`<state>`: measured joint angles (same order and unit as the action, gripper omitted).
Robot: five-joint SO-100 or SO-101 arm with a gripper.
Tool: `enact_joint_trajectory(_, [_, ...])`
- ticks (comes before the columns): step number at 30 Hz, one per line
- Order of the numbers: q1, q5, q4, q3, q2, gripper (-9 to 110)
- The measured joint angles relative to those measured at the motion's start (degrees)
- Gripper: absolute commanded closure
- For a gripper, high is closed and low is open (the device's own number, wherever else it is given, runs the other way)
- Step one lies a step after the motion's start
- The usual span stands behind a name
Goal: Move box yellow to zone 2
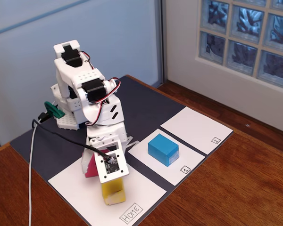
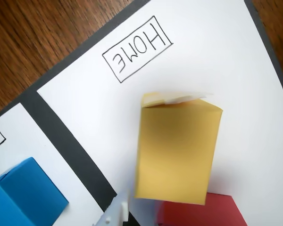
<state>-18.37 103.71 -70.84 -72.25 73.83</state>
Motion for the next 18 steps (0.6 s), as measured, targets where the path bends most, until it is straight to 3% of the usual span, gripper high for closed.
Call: enact_joint_trajectory(18, [1.23,0.35,14.41,-11.34,-2.55,62])
